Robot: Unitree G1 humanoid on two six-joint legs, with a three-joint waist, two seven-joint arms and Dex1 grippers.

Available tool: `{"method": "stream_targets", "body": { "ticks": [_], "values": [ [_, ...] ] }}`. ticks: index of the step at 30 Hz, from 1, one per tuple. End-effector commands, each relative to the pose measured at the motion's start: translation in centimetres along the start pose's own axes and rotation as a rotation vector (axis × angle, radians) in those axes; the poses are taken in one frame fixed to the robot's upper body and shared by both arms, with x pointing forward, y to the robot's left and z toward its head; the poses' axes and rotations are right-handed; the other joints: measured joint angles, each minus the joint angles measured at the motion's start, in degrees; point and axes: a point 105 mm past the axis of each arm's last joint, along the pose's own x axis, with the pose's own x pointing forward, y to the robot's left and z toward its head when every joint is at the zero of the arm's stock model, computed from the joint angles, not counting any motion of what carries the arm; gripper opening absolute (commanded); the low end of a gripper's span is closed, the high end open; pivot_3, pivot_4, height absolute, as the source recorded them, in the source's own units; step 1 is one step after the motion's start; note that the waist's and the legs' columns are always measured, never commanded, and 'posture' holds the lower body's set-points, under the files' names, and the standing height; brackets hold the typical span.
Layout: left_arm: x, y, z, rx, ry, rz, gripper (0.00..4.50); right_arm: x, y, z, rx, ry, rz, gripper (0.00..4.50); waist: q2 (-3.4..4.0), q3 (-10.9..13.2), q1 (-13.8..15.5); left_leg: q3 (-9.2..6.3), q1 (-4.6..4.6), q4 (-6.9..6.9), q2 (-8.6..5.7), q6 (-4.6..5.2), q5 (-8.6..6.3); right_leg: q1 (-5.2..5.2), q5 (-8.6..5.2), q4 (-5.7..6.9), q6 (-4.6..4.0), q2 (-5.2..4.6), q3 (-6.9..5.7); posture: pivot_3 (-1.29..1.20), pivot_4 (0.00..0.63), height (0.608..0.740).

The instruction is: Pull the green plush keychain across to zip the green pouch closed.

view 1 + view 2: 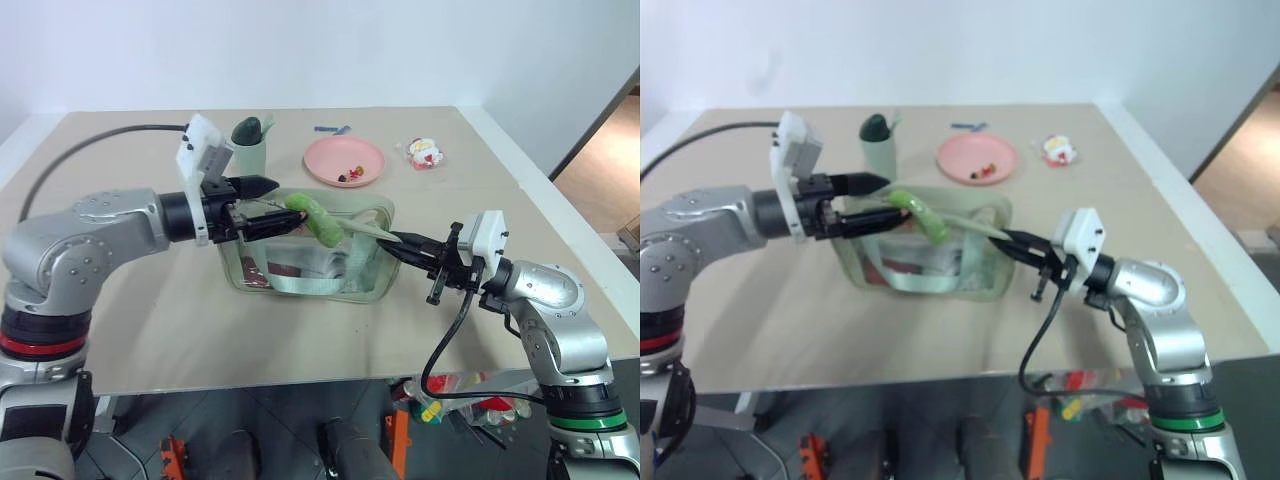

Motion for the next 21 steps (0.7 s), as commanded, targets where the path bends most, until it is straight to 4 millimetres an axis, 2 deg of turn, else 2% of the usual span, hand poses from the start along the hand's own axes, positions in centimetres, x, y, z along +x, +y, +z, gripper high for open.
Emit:
{"method": "stream_targets", "body": {
  "ticks": [1, 7, 11, 16, 19, 21],
  "values": [
    [-1.8, -0.3, 1.2, 0.144, 0.027, 0.031, 4.49, 0.4, -0.2, 0.7, -0.032, -0.025, 0.017, 0.0, 0.0, 0.0, -0.06, -0.01, 0.0, -0.02, 0.0, 0.0, 0.0, 0.0, -0.01, 0.0, -0.01, 0.0, -0.01, 0.0, 0.15, 0.74],
    [-3.9, -1.9, -0.4, 0.153, 0.136, 0.005, 4.49, 0.5, -0.2, 0.6, -0.029, -0.026, 0.03, 0.0, -0.01, 0.01, -0.09, -0.01, 0.0, -0.08, 0.04, -0.01, -0.01, -0.01, -0.06, 0.0, -0.04, -0.01, -0.04, 0.0, 0.15, 0.74],
    [-5.2, -2.0, -1.5, 0.108, 0.16, 0.034, 4.49, 0.5, -0.2, 0.5, -0.027, -0.026, 0.038, 0.0, -0.01, 0.02, -0.17, -0.01, 0.02, -0.08, 0.06, -0.01, -0.01, -0.01, -0.07, 0.0, -0.06, -0.01, -0.06, 0.0, 0.15, 0.74],
    [-7.6, 0.5, -2.2, 0.073, 0.077, 0.245, 4.49, 0.4, -0.5, 0.7, 0.0, -0.043, 0.021, 0.0, 0.0, 0.02, -0.31, 0.01, 0.07, -0.06, 0.07, -0.01, -0.01, -0.01, -0.07, 0.01, -0.08, -0.01, -0.05, 0.0, 0.15, 0.74],
    [-8.1, 1.6, -2.5, 0.072, -0.016, 0.337, 4.49, 0.3, -0.4, 0.7, 0.003, -0.046, 0.024, 0.0, -0.02, 0.02, -0.22, -0.03, 0.04, -0.03, 0.07, -0.01, -0.01, 0.01, -0.07, -0.01, -0.08, -0.02, -0.11, 0.0, 0.15, 0.74],
    [-7.9, 1.9, -3.4, 0.072, -0.036, 0.369, 4.49, 0.2, -0.3, 0.6, -0.002, -0.041, 0.029, 0.0, -0.03, 0.02, -0.25, 0.05, 0.06, -0.03, 0.05, -0.01, -0.01, 0.04, -0.07, -0.01, -0.07, -0.11, -0.06, 0.0, 0.15, 0.74]
  ]
}}
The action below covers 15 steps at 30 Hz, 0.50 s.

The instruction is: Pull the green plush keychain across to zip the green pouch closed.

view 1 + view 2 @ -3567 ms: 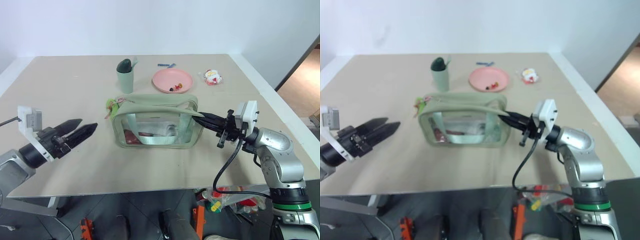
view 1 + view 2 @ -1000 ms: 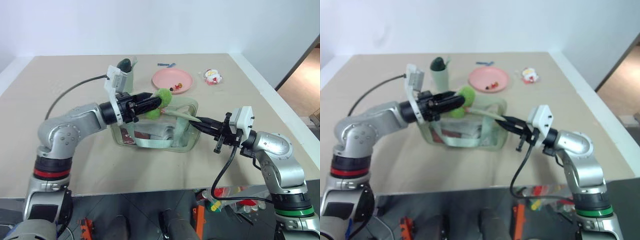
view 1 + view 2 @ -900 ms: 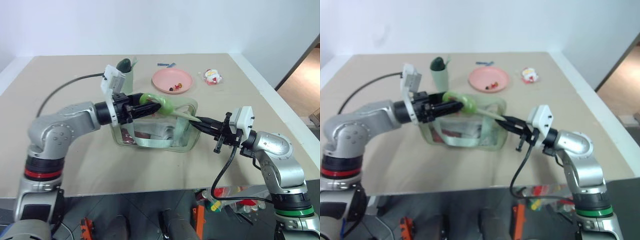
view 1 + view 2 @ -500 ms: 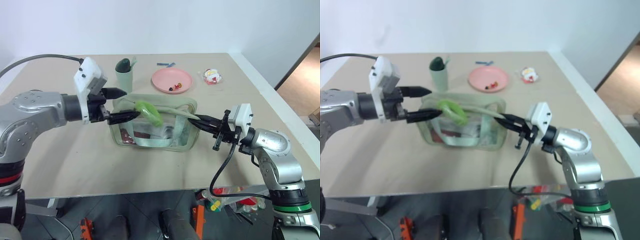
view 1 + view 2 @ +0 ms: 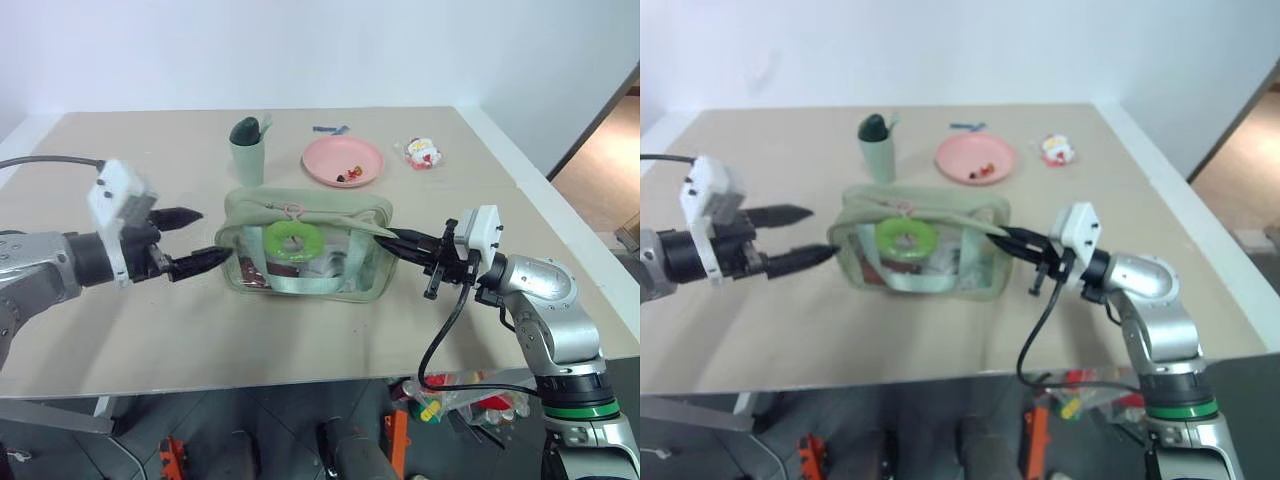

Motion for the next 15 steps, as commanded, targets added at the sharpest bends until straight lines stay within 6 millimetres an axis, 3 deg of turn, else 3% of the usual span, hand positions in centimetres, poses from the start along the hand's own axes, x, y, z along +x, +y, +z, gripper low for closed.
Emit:
{"method": "stream_targets", "body": {
  "ticks": [1, 8, 13, 14, 15],
  "values": [
    [-0.1, 1.0, -0.4, 0.03, -0.071, 0.093, 4.49, -0.3, 0.1, 0.8, -0.03, -0.023, 0.014, 0.0, -0.03, 0.0, -0.05, 0.02, -0.01, 0.0, 0.0, 0.0, 0.0, -0.01, 0.0, -0.01, 0.0, 0.0, 0.02, 0.0, 0.15, 0.74],
    [2.0, -0.4, -1.8, -0.041, -0.135, 0.038, 4.49, -0.6, 0.1, 0.6, -0.036, -0.016, 0.008, 0.0, -0.05, 0.0, 0.02, 0.02, -0.02, 0.0, 0.0, 0.0, 0.0, -0.01, 0.01, 0.0, 0.02, 0.02, 0.03, 0.0, 0.15, 0.74],
    [3.1, -0.3, -1.8, -0.063, -0.171, -0.003, 3.13, -0.8, 0.0, 0.6, -0.043, -0.012, 0.001, 0.0, -0.04, 0.0, 0.01, 0.01, -0.01, 0.0, -0.01, 0.0, 0.0, 0.0, 0.03, 0.01, 0.04, 0.04, 0.03, 0.0, 0.15, 0.74],
    [3.2, -0.3, -1.8, -0.068, -0.176, -0.008, 2.57, -0.9, 0.0, 0.6, -0.044, -0.012, -0.001, 0.0, -0.04, 0.0, 0.02, 0.02, -0.01, 0.0, -0.01, 0.0, 0.0, 0.0, 0.03, 0.01, 0.04, 0.04, 0.05, 0.0, 0.15, 0.74],
    [3.3, -0.3, -1.8, -0.071, -0.18, -0.014, 2.33, -0.9, 0.0, 0.6, -0.036, -0.01, 0.0, 0.0, -0.04, 0.0, 0.03, 0.02, -0.01, 0.0, -0.01, 0.0, 0.0, 0.0, 0.03, 0.0, 0.04, 0.04, 0.04, 0.0, 0.15, 0.74]
  ]
}}
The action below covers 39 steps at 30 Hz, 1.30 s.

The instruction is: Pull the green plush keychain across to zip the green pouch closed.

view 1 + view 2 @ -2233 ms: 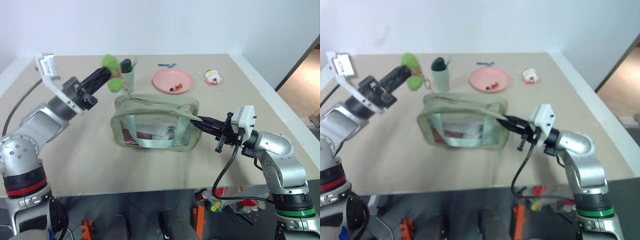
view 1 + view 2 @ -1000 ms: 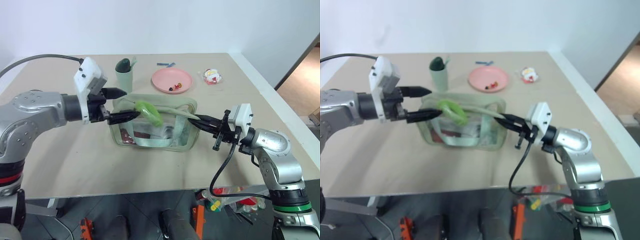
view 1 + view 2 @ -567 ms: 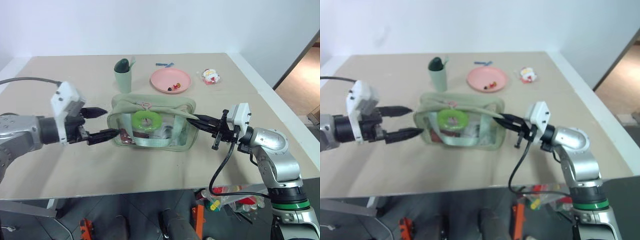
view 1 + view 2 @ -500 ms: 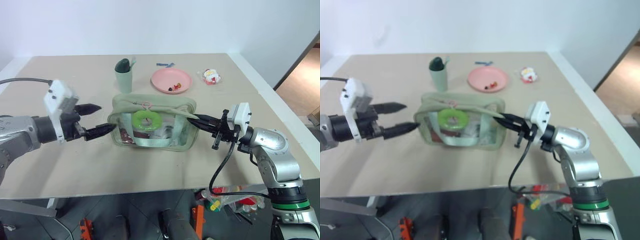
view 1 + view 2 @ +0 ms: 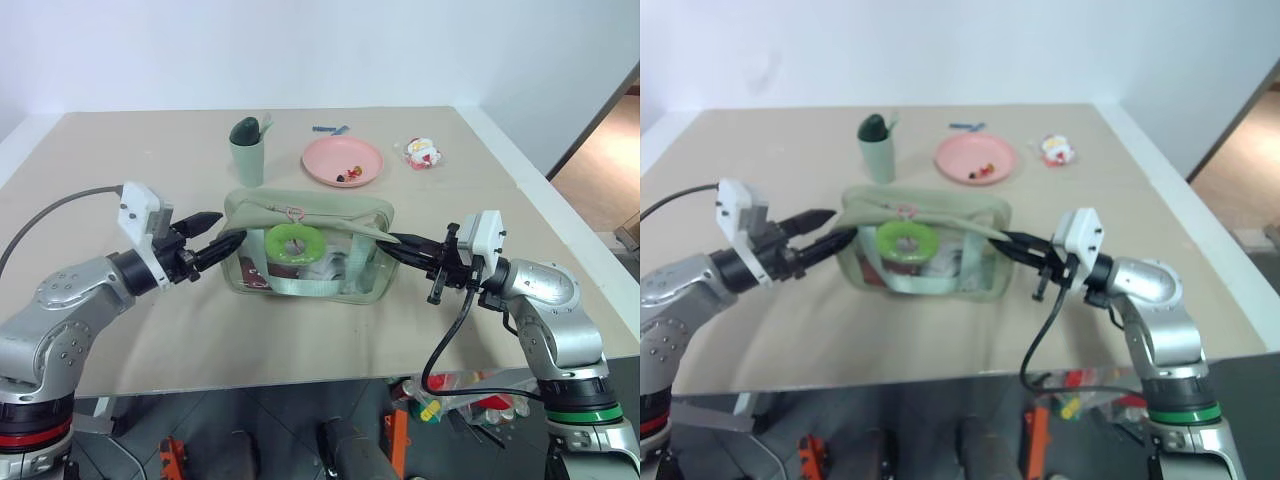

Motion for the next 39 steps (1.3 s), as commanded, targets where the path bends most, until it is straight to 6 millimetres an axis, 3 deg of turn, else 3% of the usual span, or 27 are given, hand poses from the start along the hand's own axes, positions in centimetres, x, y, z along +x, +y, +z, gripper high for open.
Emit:
{"method": "stream_targets", "body": {
  "ticks": [1, 2, 4, 9, 20, 22, 25, 31, 39],
  "values": [
    [0.3, 0.0, 0.8, 0.025, -0.042, -0.023, 2.06, -0.5, -0.3, 0.9, -0.019, -0.011, -0.007, 0.0, 0.0, 0.0, 0.02, -0.01, -0.01, 0.0, 0.0, 0.0, 0.0, 0.0, 0.0, 0.0, 0.0, 0.0, -0.01, 0.0, 0.15, 0.74],
    [0.4, -0.1, 0.7, 0.022, -0.037, -0.036, 1.69, -0.5, -0.3, 1.0, 0.003, -0.018, -0.006, 0.0, 0.0, 0.0, 0.02, -0.01, -0.02, 0.0, 0.0, 0.0, 0.0, 0.0, 0.0, 0.0, 0.0, 0.0, -0.01, 0.0, 0.15, 0.74],
    [0.6, -0.3, 0.5, 0.013, -0.028, -0.057, 1.04, -0.6, -0.7, 1.5, 0.017, -0.032, -0.027, 0.73, 0.0, 0.0, 0.04, -0.01, -0.03, 0.0, 0.0, 0.0, 0.0, 0.0, 0.0, 0.0, 0.0, -0.01, -0.01, 0.0, 0.15, 0.74],
    [0.7, -0.7, 0.1, 0.005, -0.011, -0.083, 0.07, -0.8, -1.0, 2.2, 0.053, -0.035, -0.021, 0.83, 0.0, 0.0, 0.1, -0.01, -0.04, 0.0, -0.02, 0.0, 0.0, 0.0, 0.0, 0.0, 0.0, -0.02, -0.01, 0.0, 0.15, 0.74],
    [1.3, -1.1, 0.0, 0.005, 0.004, -0.102, 0.0, 0.3, -1.7, 8.5, -0.015, -0.105, 0.015, 4.49, 0.0, 0.0, 0.41, -0.06, -0.05, 0.01, -0.02, 0.0, 0.0, 0.02, -0.02, -0.02, 0.02, -0.03, -0.04, 0.0, 0.15, 0.74],
    [1.3, -1.2, -0.1, 0.004, 0.007, -0.103, 0.0, 1.0, -1.1, 9.5, 0.008, -0.144, 0.039, 4.49, 0.01, 0.01, 0.44, -0.05, -0.09, 0.01, -0.02, 0.0, 0.0, 0.0, -0.02, -0.03, 0.02, -0.04, -0.03, 0.0, 0.15, 0.74],
    [1.5, -1.2, 0.1, 0.001, 0.0, -0.096, 0.0, 3.1, 1.8, 10.4, 0.178, -0.221, 0.108, 4.49, 0.0, 0.0, 0.43, -0.06, -0.11, 0.0, 0.0, 0.0, 0.0, -0.02, -0.02, -0.03, 0.02, -0.03, -0.04, 0.0, 0.15, 0.74],
    [1.7, -1.6, 0.2, 0.001, -0.008, -0.098, 0.0, 4.5, 5.1, 7.5, 0.338, -0.169, 0.071, 4.49, -0.04, -0.02, 0.84, -0.18, -0.26, 0.0, -0.01, 0.0, 0.0, -0.04, -0.07, -0.04, 0.05, -0.11, -0.19, 0.0, 0.15, 0.74],
    [1.6, -1.8, 0.4, 0.01, -0.01, -0.09, 0.0, 4.3, 5.7, 4.1, 0.415, -0.033, 0.053, 4.49, -0.03, -0.02, 0.75, -0.08, -0.58, 0.23, -0.15, 0.0, 0.0, -0.24, 0.01, -0.09, 0.24, -0.33, -0.16, 0.0, 0.15, 0.74]
  ]
}}
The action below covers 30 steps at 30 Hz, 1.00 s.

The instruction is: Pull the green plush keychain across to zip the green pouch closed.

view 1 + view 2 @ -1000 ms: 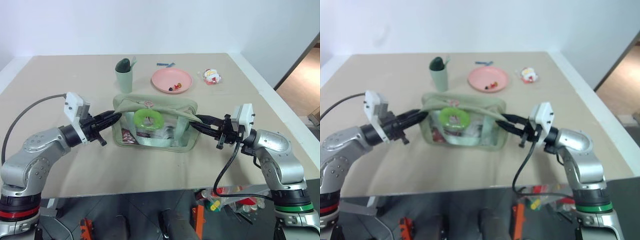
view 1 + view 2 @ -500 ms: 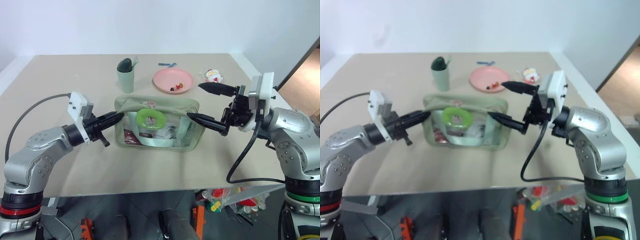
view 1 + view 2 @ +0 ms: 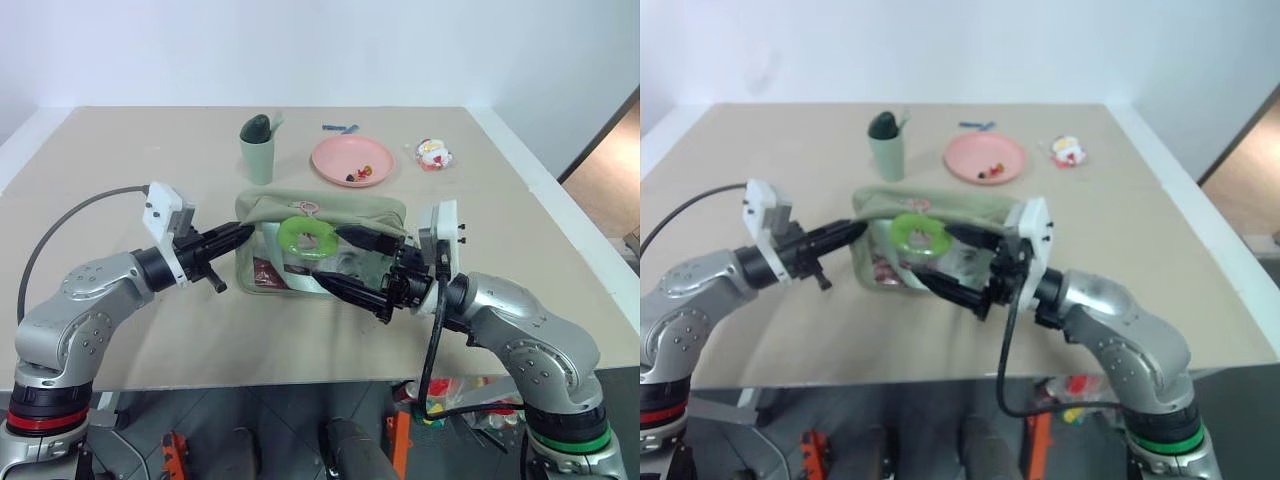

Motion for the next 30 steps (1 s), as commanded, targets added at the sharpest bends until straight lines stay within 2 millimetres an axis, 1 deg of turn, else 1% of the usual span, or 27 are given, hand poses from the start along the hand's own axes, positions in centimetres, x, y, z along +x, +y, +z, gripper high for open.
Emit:
{"method": "stream_targets", "body": {
  "ticks": [1, 9, 14, 20, 24, 29, 30],
  "values": [
    [0.1, -0.7, 0.8, 0.034, -0.023, -0.017, 0.0, 0.1, -0.1, -0.2, -0.005, 0.016, -0.004, 4.49, 0.0, 0.0, -0.01, -0.02, 0.0, 0.0, 0.01, 0.0, 0.0, 0.0, 0.0, 0.0, 0.0, 0.02, -0.01, 0.0, 0.15, 0.74],
    [0.2, -1.0, 0.9, 0.04, -0.026, -0.015, 0.0, 0.3, -1.2, -1.0, 0.045, 0.045, -0.053, 4.49, 0.0, 0.0, 0.0, -0.07, -0.05, -0.02, 0.02, 0.0, 0.0, -0.01, -0.01, 0.0, -0.02, 0.06, -0.06, 0.0, 0.15, 0.74],
    [0.2, -1.1, 0.9, 0.046, -0.025, -0.015, 0.0, 0.5, -2.3, -0.6, 0.026, 0.057, -0.099, 4.49, 0.0, 0.0, 0.01, -0.08, -0.07, -0.01, 0.02, 0.0, 0.0, -0.01, 0.0, -0.01, 0.0, 0.06, -0.06, 0.0, 0.15, 0.74],
    [0.2, -1.1, 0.8, 0.049, -0.021, -0.016, 0.0, 0.3, -2.4, -0.8, 0.036, 0.074, -0.1, 4.49, 0.0, 0.0, 0.0, -0.08, -0.07, -0.01, 0.02, 0.0, 0.0, -0.02, 0.0, -0.01, 0.0, 0.07, -0.07, 0.0, 0.15, 0.74],
    [0.4, -1.2, 0.7, 0.051, -0.018, -0.021, 0.0, 1.2, -2.4, -1.0, 0.056, 0.072, -0.089, 4.49, 0.0, 0.0, -0.01, -0.09, -0.07, -0.01, 0.03, 0.0, 0.0, -0.02, 0.0, 0.0, 0.0, 0.07, -0.07, 0.0, 0.15, 0.74],
    [0.6, -1.4, 0.6, 0.053, -0.017, -0.028, 0.0, 2.8, -2.5, 0.3, 0.096, 0.027, -0.075, 4.49, 0.0, 0.0, -0.05, -0.08, -0.07, 0.03, 0.03, 0.01, 0.01, -0.01, 0.04, 0.0, 0.02, 0.08, -0.07, 0.0, 0.15, 0.74],
    [0.7, -1.5, 0.6, 0.054, -0.017, -0.028, 0.0, 3.1, -2.6, 0.6, 0.107, 0.016, -0.074, 4.24, 0.0, 0.0, -0.02, -0.08, -0.07, 0.03, 0.03, 0.01, 0.01, -0.01, 0.05, 0.0, 0.03, 0.08, -0.06, 0.0, 0.15, 0.74]
  ]
}}
